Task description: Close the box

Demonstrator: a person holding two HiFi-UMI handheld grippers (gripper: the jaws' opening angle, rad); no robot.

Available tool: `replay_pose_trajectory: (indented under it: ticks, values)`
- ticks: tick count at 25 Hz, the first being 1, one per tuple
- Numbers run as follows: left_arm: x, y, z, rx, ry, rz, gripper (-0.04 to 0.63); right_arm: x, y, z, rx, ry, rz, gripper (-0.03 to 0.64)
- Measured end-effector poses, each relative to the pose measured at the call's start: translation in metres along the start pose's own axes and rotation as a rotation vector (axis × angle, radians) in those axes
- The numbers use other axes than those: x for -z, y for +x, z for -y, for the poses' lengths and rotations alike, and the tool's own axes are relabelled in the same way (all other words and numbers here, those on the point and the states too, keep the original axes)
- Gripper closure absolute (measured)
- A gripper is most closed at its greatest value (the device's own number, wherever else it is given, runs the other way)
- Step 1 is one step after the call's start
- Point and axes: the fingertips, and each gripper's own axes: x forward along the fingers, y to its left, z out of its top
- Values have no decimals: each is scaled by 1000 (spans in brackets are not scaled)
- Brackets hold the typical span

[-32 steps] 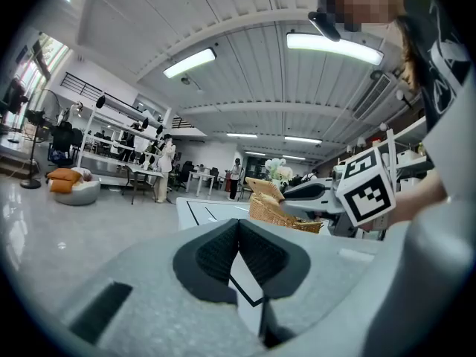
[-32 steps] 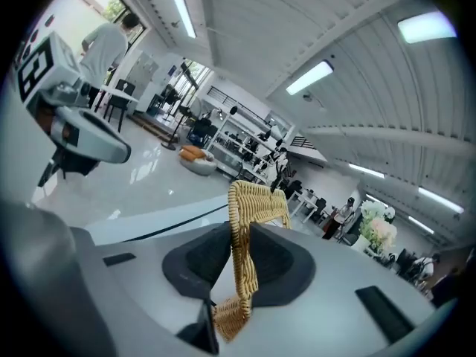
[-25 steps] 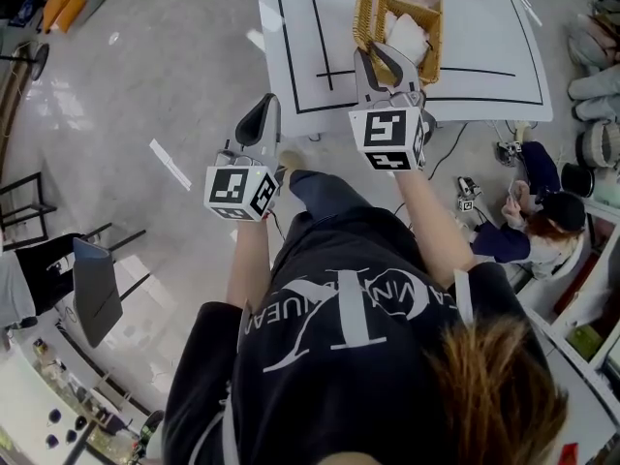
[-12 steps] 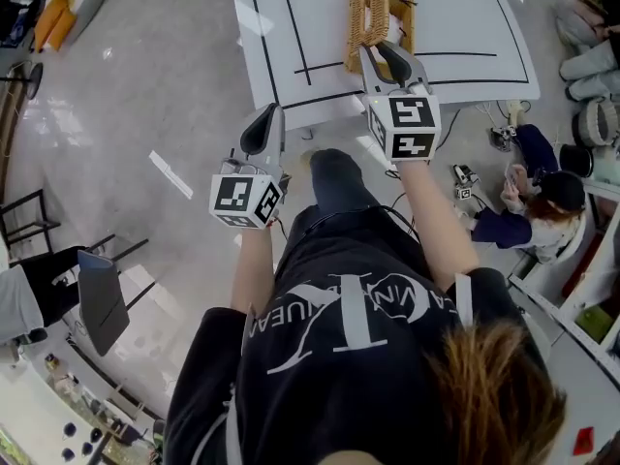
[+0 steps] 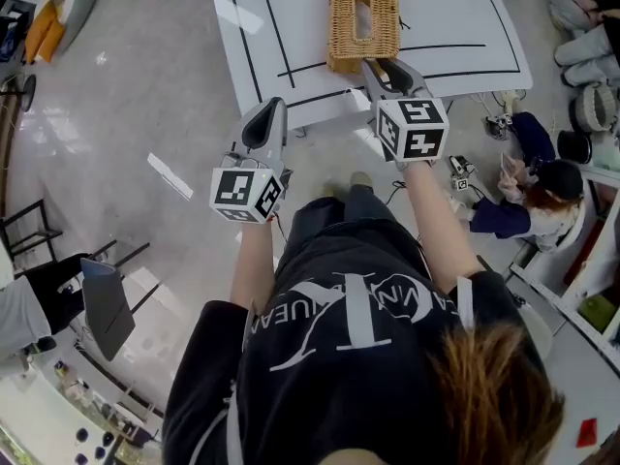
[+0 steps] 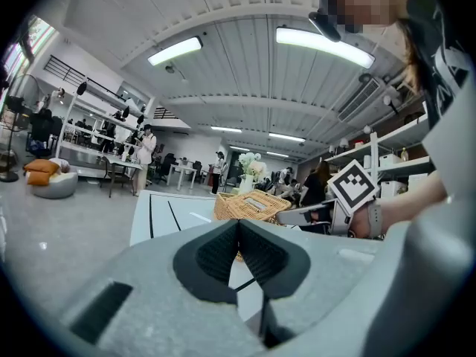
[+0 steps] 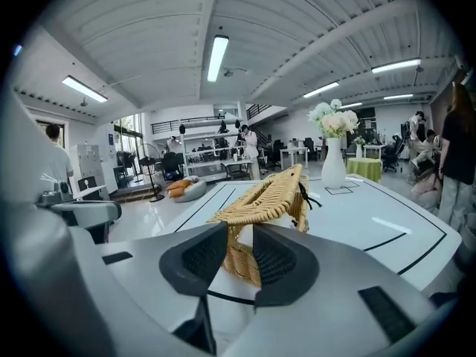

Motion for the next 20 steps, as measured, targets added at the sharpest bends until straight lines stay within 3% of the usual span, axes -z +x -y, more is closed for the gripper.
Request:
replay_pose_trajectory:
  ticks: [9, 20]
  values:
    - [-2, 20, 29, 1, -4, -12, 588, 21, -9, 16, -55, 12, -72, 518]
    - [6, 26, 46, -27, -8, -18, 588, 34, -27, 40, -76, 25, -80, 528]
